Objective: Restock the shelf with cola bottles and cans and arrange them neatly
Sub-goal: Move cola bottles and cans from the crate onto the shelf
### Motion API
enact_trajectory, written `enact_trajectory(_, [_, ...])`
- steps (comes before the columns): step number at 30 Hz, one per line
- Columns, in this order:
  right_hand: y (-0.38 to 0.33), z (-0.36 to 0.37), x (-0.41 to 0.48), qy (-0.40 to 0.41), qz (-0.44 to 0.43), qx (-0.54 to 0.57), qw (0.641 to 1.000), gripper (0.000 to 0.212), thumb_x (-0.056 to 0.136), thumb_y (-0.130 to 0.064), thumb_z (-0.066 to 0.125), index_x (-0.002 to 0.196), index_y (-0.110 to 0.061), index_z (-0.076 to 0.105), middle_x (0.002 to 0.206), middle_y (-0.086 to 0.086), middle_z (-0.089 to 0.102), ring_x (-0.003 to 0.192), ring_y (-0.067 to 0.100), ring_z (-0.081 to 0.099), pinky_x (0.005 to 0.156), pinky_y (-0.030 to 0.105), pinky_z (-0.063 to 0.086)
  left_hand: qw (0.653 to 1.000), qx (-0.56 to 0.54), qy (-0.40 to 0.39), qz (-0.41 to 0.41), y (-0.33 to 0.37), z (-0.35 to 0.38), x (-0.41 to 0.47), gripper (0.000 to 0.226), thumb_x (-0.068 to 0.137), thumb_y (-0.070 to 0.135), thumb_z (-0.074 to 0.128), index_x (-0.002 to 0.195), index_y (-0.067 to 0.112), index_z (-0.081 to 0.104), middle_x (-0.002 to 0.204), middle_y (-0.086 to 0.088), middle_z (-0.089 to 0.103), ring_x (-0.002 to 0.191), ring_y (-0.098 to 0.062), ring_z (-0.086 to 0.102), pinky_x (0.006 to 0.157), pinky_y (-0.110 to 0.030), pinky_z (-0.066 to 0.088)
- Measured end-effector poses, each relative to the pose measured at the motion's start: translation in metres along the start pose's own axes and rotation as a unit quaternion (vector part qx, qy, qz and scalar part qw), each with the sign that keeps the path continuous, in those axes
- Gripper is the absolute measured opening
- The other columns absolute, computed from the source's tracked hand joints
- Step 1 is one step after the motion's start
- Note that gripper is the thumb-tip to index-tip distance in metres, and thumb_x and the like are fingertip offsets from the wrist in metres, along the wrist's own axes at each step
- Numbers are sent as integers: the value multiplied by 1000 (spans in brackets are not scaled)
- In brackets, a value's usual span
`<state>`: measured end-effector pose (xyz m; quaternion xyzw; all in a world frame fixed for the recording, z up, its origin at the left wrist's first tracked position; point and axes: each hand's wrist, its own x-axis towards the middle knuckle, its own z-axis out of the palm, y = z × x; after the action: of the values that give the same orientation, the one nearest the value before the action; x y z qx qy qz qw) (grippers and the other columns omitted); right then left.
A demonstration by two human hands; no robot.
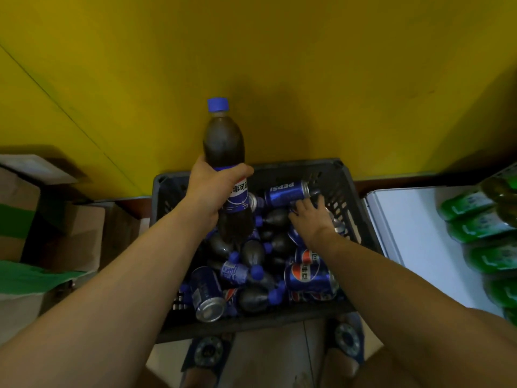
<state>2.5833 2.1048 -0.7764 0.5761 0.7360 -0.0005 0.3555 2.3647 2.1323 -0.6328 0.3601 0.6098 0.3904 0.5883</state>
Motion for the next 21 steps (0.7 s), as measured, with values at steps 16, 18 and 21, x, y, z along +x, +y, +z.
enact_trajectory(16, [88, -96, -183, 170, 170, 178, 954, 74, 75, -47, 74, 134, -19, 38, 130, 10, 49, 121, 34, 46, 90, 48, 42, 976, -99, -101, 165, 54, 42, -122, 61, 81, 30, 82, 129, 26, 45, 120, 2, 63, 108, -16, 65, 95, -41, 53])
enact_trajectory(18, [111, -97, -246, 197, 221, 191, 936, 69, 76, -50, 70, 130, -21, 40, 126, 8, 50, 117, 33, 48, 87, 47, 42, 963, -109, -147, 196, 60, 66, -167, 67, 72, 41, 82, 127, 29, 47, 123, -1, 64, 112, -21, 65, 100, -47, 52])
enact_trajectory(21, [140, -91, -350, 233, 307, 213, 898, 69, 78, -55, 65, 134, -25, 39, 125, 5, 51, 115, 30, 49, 90, 48, 44, 937, -112, -244, 224, 68, 112, -236, 61, 64, 45, 80, 117, 35, 51, 119, -4, 66, 108, -20, 67, 95, -44, 55])
